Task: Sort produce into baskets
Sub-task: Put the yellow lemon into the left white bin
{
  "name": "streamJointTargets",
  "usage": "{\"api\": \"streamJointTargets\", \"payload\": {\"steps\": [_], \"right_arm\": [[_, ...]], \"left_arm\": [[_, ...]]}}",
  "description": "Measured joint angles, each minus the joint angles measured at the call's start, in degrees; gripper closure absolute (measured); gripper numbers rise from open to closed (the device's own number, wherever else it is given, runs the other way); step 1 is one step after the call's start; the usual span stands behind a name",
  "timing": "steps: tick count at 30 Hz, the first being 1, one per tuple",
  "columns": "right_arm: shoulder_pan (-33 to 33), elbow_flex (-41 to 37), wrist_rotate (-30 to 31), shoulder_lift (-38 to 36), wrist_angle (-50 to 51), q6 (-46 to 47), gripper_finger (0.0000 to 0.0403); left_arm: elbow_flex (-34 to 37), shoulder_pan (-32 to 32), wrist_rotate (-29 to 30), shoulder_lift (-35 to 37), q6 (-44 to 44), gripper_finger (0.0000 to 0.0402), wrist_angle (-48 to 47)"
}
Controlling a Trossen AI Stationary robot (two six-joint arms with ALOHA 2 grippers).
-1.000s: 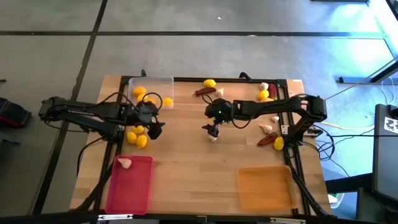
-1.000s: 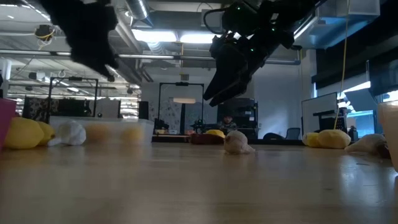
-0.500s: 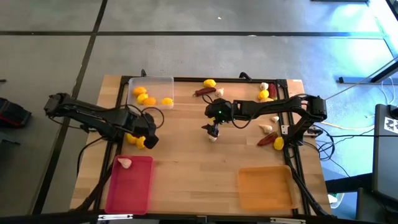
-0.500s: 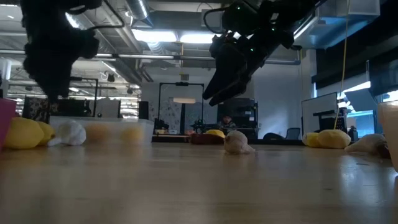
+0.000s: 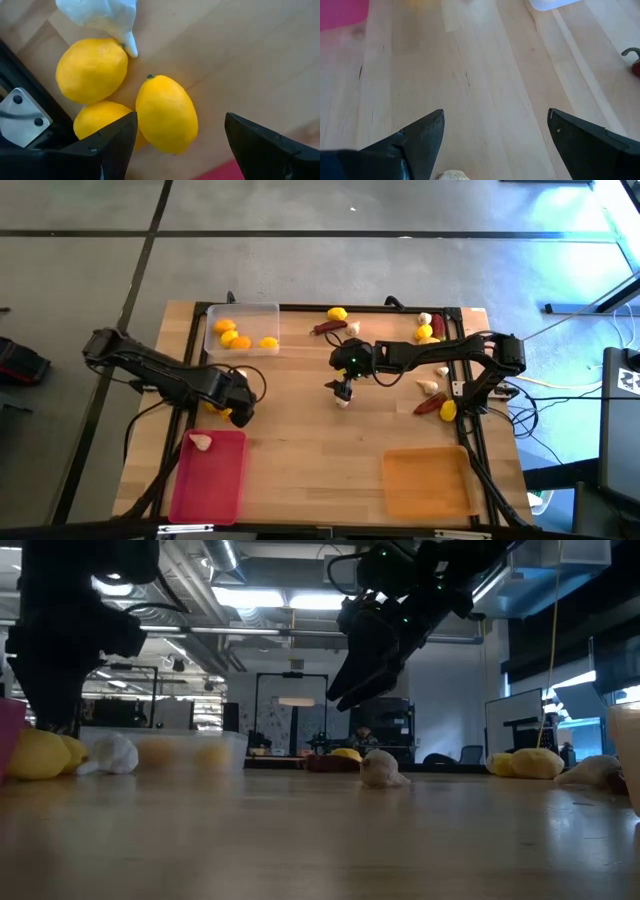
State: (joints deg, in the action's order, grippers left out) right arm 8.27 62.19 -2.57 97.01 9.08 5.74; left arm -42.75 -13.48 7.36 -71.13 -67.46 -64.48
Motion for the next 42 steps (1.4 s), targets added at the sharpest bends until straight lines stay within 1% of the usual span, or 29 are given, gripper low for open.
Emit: {"api": "streamJointTargets", "payload": {"steps": [3,8,13,17,19,22,26,28,31,35,42], "right_arm": [[0.0,0.0,0.0,0.0,0.0,0.0,0.0056],[0.0,0.0,-0.5,0.0,0.0,0.0,0.0056],[0.0,0.0,-0.5,0.0,0.0,0.0,0.0056],[0.0,0.0,-0.5,0.0,0.0,0.0,0.0056],[0.0,0.0,-0.5,0.0,-0.1,0.0,0.0056],[0.0,0.0,-0.5,0.0,-0.1,0.0,0.0056],[0.0,0.0,-0.5,0.0,-0.4,0.0,0.0056],[0.0,0.0,-0.5,0.0,-0.4,0.0,0.0056],[0.0,0.0,-0.5,0.0,-0.4,0.0,0.0056],[0.0,0.0,-0.5,0.0,-0.5,0.0,0.0056],[0.0,0.0,-0.5,0.0,-0.6,0.0,0.0056]], "left_arm": [[0.3,-0.3,0.0,-1.5,0.0,0.0107,0.2],[2.9,-0.4,0.0,-3.7,-0.1,0.0107,1.2],[5.7,-0.4,-0.9,-3.8,0.1,0.0108,6.1],[7.3,-0.4,-1.9,-3.8,1.2,0.0108,7.8],[7.8,-0.4,-2.1,-3.8,1.4,0.0116,7.8],[8.1,-0.4,-2.5,-3.8,2.1,0.0141,7.9],[8.1,-0.4,-2.5,-3.7,3.9,0.0176,8.0],[8.1,-0.4,-2.5,-3.6,4.8,0.0184,8.1],[8.0,-0.4,-2.7,-3.3,6.1,0.0184,8.1],[6.0,-0.1,-2.8,-2.8,9.0,0.018,8.4],[1.9,0.6,0.1,-0.4,14.9,0.0184,8.3]]}}
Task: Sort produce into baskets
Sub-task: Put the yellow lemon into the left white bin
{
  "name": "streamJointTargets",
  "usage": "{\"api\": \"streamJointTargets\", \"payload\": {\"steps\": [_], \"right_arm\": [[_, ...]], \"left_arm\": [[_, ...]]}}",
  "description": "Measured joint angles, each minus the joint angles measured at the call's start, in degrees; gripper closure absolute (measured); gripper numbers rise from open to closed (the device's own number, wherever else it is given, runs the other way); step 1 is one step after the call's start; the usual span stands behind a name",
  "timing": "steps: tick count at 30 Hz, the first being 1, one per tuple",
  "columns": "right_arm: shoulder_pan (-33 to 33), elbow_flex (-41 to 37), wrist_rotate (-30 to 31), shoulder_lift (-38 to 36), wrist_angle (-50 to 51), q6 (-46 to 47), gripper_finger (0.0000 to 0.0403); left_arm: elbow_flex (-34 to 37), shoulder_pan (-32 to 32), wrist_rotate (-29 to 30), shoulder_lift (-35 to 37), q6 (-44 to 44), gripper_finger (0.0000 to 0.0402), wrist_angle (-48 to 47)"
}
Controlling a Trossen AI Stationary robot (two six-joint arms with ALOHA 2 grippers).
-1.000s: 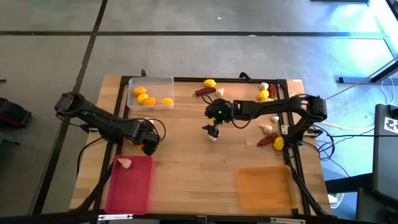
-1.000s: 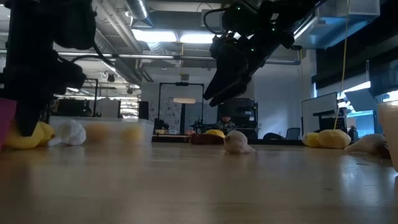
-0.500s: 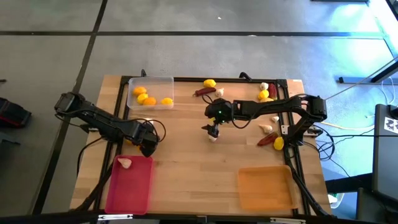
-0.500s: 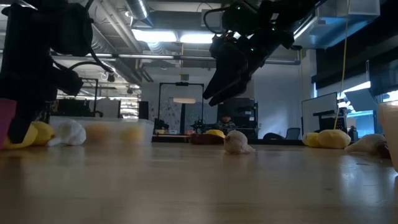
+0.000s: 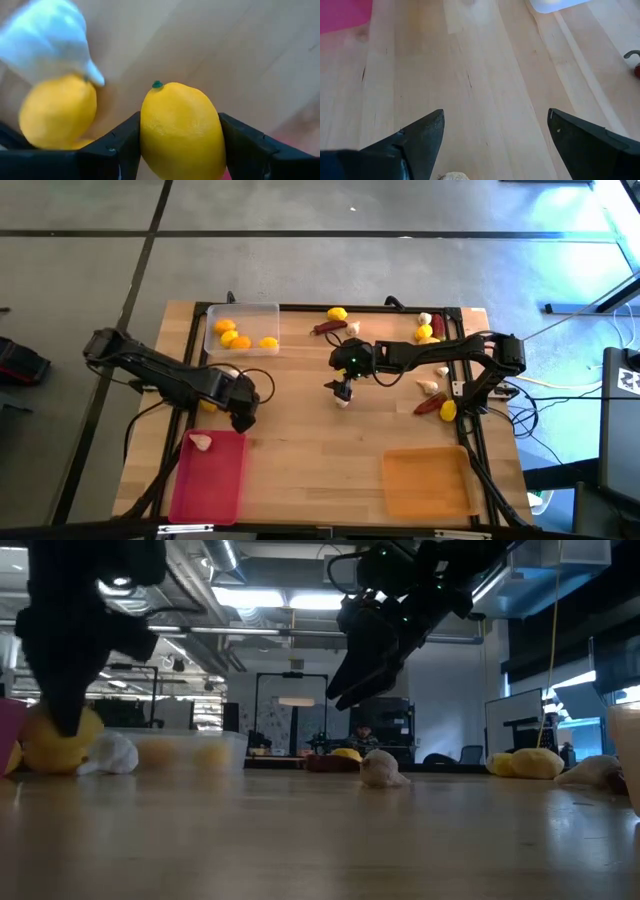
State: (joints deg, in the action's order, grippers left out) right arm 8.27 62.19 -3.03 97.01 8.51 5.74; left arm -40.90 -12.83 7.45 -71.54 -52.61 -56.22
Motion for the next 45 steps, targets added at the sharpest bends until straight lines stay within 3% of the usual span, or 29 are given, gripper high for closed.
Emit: {"api": "streamJointTargets", "payload": {"steps": [17,33,45], "right_arm": [[0.0,0.0,0.0,0.0,0.3,0.0,0.0056],[0.0,0.0,0.0,0.0,0.7,0.0,0.0056],[0.0,0.0,0.0,0.0,0.7,0.0,0.0056]], "left_arm": [[-7.6,11.5,17.5,10.3,15.0,0.0177,1.0],[-3.1,31.0,21.4,9.8,34.4,0.0176,20.5],[5.1,40.5,21.4,4.5,34.8,0.0176,41.8]]}}
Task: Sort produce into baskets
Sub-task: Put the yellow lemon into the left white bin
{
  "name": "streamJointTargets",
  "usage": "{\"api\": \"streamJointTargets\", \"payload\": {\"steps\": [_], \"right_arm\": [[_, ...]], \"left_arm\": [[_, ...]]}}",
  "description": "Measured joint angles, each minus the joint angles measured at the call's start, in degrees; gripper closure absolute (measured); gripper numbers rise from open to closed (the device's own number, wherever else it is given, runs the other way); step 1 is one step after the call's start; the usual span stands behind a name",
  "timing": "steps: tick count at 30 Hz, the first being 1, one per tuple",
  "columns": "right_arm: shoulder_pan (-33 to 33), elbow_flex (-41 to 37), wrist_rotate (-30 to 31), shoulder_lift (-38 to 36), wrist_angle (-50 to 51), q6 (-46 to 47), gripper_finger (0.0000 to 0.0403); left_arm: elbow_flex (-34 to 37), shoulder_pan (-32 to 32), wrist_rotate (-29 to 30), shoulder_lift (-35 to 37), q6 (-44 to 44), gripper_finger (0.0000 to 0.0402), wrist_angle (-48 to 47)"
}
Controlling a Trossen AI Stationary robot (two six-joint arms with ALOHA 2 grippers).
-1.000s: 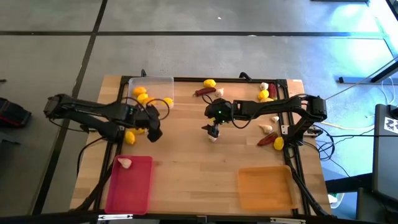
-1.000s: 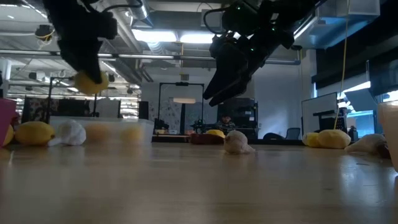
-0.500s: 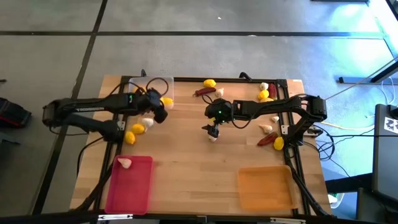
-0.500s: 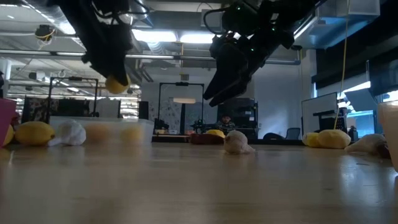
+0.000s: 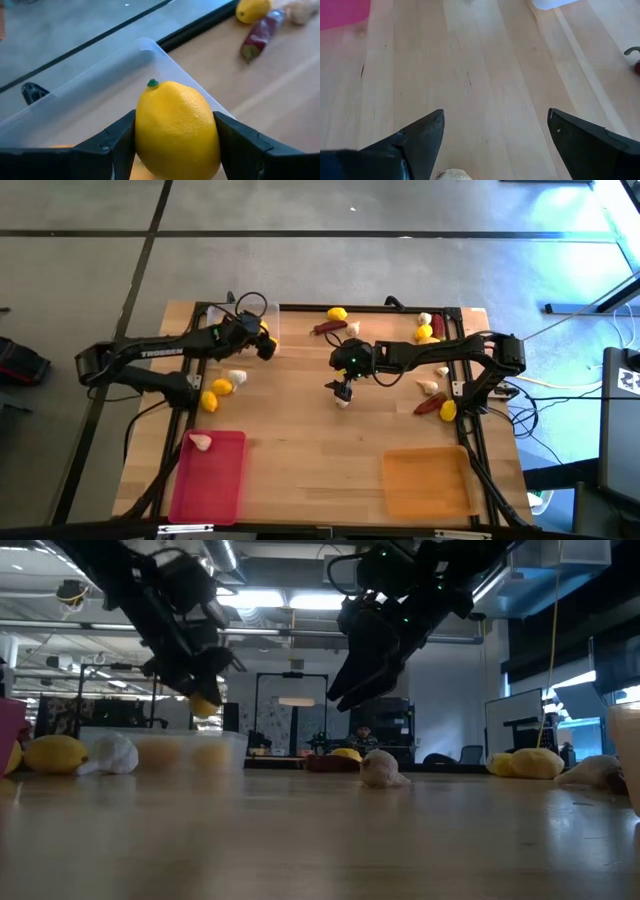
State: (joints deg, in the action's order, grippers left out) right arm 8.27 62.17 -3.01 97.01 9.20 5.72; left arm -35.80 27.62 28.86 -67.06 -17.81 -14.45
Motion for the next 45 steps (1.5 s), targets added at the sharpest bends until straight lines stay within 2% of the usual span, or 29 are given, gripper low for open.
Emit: {"api": "streamJointTargets", "payload": {"steps": [8,18,32,45], "right_arm": [[0.0,0.0,0.0,0.0,-0.1,0.0,0.0056],[0.0,0.0,0.0,0.0,-0.1,0.0,0.0056],[0.0,0.0,0.0,0.0,-0.1,0.0,0.0056],[0.0,0.0,0.0,0.0,-0.1,0.0,0.0056]], "left_arm": [[0.8,2.1,-0.1,-8.0,0.9,0.0176,11.1],[0.8,5.0,0.0,-14.8,0.7,0.0176,17.1],[0.8,5.3,-0.3,-16.3,1.7,0.0175,18.3],[0.8,9.2,-9.6,-16.3,3.4,0.0175,18.2]]}}
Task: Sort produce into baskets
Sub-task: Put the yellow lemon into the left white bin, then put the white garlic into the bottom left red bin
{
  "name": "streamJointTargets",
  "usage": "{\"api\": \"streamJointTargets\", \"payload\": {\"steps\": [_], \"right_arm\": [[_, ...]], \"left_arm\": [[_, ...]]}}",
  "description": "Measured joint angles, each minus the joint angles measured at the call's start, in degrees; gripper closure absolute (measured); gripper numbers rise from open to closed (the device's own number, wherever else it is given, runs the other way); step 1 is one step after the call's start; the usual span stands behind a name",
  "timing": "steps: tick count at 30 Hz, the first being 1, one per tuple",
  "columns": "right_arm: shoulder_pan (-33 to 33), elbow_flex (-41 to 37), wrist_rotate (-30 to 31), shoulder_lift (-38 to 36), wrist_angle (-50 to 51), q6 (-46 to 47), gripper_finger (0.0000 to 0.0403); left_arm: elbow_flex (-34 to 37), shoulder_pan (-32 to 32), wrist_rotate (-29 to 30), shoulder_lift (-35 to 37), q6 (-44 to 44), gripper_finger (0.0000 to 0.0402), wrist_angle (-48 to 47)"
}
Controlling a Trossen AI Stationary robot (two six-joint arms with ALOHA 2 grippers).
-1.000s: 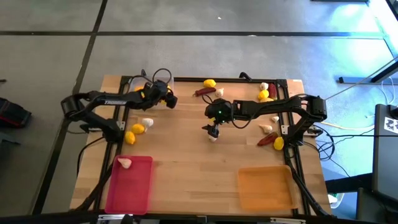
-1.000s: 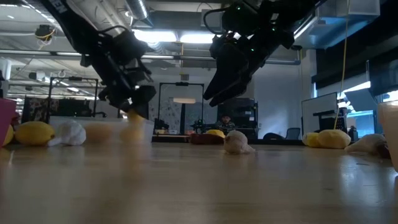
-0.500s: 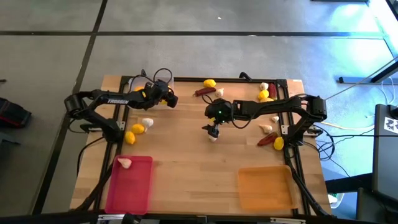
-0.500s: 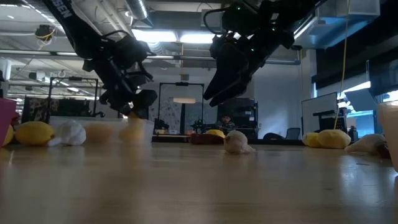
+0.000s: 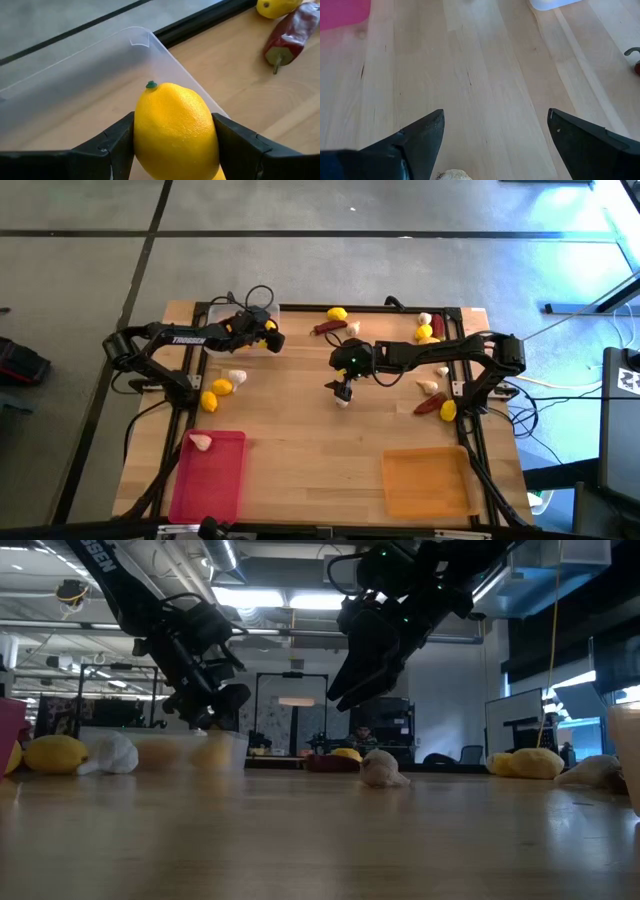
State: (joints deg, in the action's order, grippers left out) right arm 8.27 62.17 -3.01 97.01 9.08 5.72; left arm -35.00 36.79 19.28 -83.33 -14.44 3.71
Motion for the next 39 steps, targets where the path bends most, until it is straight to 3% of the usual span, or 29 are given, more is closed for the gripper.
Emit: {"api": "streamJointTargets", "payload": {"steps": [9,17,25,29,39], "right_arm": [[0.0,0.0,0.0,0.0,0.0,0.0,0.0056],[0.0,0.0,0.0,0.0,0.0,0.0,0.0056],[0.0,0.0,0.0,0.0,0.0,0.0,0.0056],[0.0,0.0,0.0,0.0,0.0,0.0,0.0056],[0.0,0.0,0.0,0.0,0.0,0.0,0.0056]], "left_arm": [[0.0,0.1,0.2,0.0,4.9,0.0175,0.0],[0.0,0.0,0.3,0.0,3.4,0.0172,0.0],[0.0,0.0,0.3,0.0,2.6,0.0104,0.0],[0.0,-0.5,0.2,0.4,3.2,0.0089,-0.4],[-4.8,-3.5,0.1,11.4,3.8,0.0087,-17.9]]}}
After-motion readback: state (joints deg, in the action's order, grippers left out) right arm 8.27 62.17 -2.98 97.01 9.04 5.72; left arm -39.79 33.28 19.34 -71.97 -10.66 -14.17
